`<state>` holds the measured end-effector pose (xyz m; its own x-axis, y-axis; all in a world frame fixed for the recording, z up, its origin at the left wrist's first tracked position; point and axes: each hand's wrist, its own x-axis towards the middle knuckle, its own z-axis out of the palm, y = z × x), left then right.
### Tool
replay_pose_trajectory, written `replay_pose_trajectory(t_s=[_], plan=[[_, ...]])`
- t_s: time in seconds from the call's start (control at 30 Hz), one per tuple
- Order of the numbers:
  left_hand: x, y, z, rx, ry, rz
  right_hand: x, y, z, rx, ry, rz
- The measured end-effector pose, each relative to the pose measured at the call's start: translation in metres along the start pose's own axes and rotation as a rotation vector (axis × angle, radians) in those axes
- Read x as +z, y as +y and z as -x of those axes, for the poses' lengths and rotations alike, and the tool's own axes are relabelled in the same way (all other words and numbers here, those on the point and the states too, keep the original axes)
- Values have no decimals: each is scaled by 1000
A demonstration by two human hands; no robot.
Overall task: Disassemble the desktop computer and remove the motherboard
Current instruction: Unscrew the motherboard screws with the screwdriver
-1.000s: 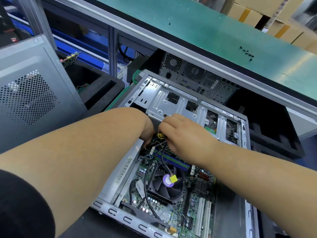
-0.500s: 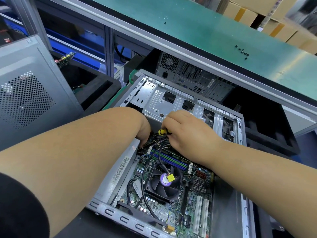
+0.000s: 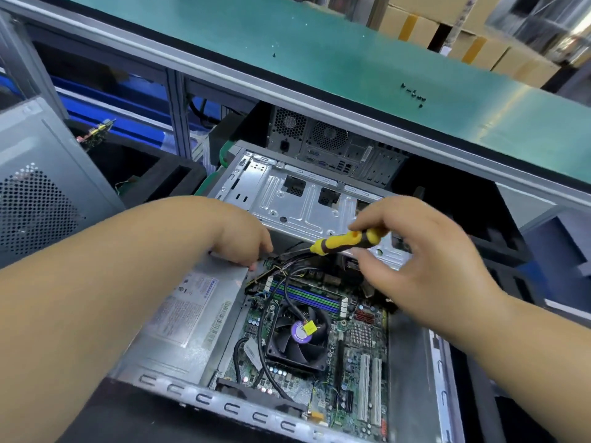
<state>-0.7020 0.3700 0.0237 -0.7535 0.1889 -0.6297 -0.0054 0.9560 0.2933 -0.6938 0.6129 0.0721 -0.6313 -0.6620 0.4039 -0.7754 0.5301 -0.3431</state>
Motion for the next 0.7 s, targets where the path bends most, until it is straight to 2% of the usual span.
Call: replay_pose_trajectory(t_s=[0.17,0.3,0.5,0.7], plan=[[6,-11,25,178,178,327,-19,-15,17,187,154,-137],[11,-6,30,342,211,576,-28,-30,27,295,237,-191],[14,14,27,412,294,639,-40,-55,48,389,341,-132],[27,58,37,454,382,533,-56,-52,89,571,546,-148]])
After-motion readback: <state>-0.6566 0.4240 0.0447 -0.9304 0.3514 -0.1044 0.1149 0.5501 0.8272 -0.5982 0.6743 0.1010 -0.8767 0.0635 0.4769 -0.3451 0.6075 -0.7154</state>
